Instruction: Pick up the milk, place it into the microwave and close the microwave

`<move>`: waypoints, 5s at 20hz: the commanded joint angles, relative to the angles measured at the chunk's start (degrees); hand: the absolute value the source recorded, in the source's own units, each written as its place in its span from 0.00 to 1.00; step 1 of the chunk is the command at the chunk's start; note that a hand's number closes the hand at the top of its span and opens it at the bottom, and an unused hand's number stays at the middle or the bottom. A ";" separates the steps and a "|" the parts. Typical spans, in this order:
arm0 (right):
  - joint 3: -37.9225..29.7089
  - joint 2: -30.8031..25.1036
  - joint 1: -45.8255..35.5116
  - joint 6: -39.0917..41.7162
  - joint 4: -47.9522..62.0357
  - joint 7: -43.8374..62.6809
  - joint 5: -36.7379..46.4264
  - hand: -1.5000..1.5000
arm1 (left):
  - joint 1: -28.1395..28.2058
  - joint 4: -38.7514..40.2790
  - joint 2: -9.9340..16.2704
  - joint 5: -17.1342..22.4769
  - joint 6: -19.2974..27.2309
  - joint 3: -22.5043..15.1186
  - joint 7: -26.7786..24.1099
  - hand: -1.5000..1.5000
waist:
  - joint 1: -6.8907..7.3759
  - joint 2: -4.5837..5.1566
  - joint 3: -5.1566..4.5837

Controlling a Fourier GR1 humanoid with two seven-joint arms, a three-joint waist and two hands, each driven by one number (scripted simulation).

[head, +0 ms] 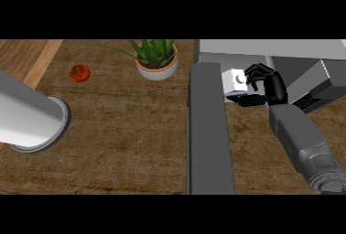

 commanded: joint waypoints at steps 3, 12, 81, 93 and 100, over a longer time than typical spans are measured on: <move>1.76 -1.60 -3.74 -9.07 1.24 3.90 3.05 1.00 | -3.25 2.47 0.77 -1.17 -0.64 -0.44 -0.49 0.00 | 1.77 0.98 0.02; 0.58 -7.11 -5.89 -12.35 2.22 6.74 2.97 1.00 | -6.12 4.00 3.64 0.17 0.15 -0.02 0.36 0.00 | 3.36 2.26 0.21; -0.42 0.14 -16.49 -22.05 2.68 12.25 4.97 0.00 | -13.08 12.23 2.47 -13.01 -4.02 -7.30 0.05 0.00 | 3.24 1.63 -0.03; -3.59 -1.59 -9.45 -1.32 3.44 6.42 0.89 0.00 | -11.49 15.82 -1.17 -17.56 -12.48 -13.00 -3.72 0.00 | -0.22 0.21 -0.04; -6.46 1.32 -6.65 11.37 2.60 4.51 -3.55 0.00 | -11.91 17.65 -1.28 -22.03 -16.57 -17.84 -2.59 0.00 | -2.89 -1.32 -0.15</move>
